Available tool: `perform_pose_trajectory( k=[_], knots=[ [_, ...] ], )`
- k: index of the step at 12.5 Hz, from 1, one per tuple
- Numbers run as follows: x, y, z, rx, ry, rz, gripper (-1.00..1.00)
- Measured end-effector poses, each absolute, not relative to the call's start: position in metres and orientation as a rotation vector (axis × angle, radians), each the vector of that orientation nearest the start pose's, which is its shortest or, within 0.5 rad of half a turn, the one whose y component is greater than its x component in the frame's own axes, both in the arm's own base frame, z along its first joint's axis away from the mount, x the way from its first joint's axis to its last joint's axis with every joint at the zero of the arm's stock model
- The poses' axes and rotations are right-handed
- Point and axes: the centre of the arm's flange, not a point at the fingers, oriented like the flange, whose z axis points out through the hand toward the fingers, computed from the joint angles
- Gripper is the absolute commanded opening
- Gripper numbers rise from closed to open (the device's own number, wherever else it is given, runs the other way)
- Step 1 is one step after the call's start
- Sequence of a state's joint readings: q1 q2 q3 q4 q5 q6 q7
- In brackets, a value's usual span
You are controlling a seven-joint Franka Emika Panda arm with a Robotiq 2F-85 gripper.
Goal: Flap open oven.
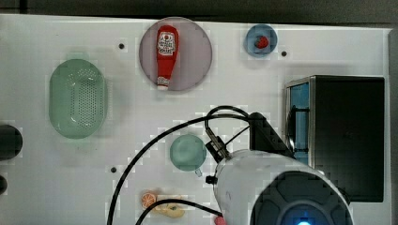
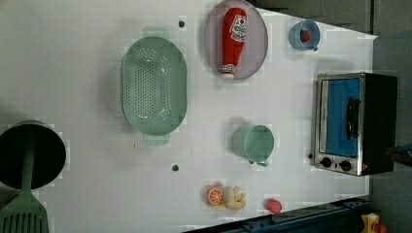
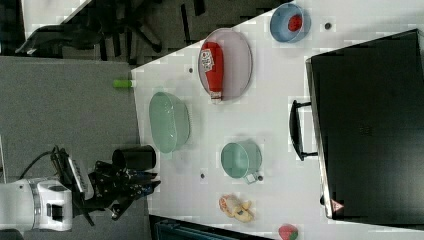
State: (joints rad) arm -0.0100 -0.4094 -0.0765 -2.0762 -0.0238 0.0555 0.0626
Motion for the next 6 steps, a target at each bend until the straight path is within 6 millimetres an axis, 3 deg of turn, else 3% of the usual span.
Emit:
perform_pose_trajectory(
  k=[3,6],
  knots=[
    [0.42,-0.052,0.574,-2.869,1.293,0.095,-0.65],
    [0.427,-0.075,0.563,-2.956,1.034,-0.008,-0.65]
  ],
)
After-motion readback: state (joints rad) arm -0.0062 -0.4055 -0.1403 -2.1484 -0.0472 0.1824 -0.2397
